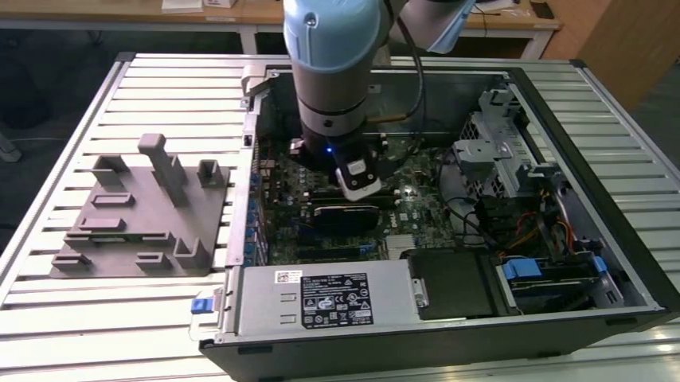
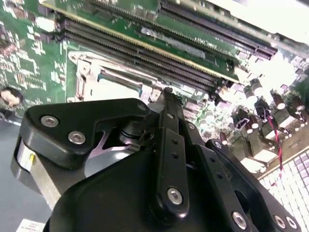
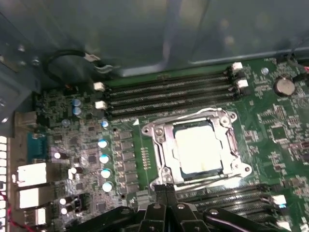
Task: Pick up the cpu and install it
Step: 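Install the second cpu locking lever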
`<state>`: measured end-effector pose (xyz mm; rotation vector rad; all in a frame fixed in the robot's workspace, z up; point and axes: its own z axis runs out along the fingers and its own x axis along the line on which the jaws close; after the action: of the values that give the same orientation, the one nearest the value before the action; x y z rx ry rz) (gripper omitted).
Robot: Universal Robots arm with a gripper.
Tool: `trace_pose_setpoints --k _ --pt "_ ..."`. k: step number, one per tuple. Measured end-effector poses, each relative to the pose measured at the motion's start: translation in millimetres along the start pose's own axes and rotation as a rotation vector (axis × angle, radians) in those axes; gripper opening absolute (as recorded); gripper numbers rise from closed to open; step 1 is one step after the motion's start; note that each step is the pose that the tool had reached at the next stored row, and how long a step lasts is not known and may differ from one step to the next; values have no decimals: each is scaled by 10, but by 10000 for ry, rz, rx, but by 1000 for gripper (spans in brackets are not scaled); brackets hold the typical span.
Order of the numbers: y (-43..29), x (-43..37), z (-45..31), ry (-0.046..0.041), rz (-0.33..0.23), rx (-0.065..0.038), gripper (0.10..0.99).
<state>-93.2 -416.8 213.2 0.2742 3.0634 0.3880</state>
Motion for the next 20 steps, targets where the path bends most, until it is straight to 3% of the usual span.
trace_pose_setpoints --k 5,10,20 --pt "50 -71 15 -45 91 116 106" --pt "152 -100 44 -63 96 202 106" --pt "312 -179 92 -136 91 584 106"
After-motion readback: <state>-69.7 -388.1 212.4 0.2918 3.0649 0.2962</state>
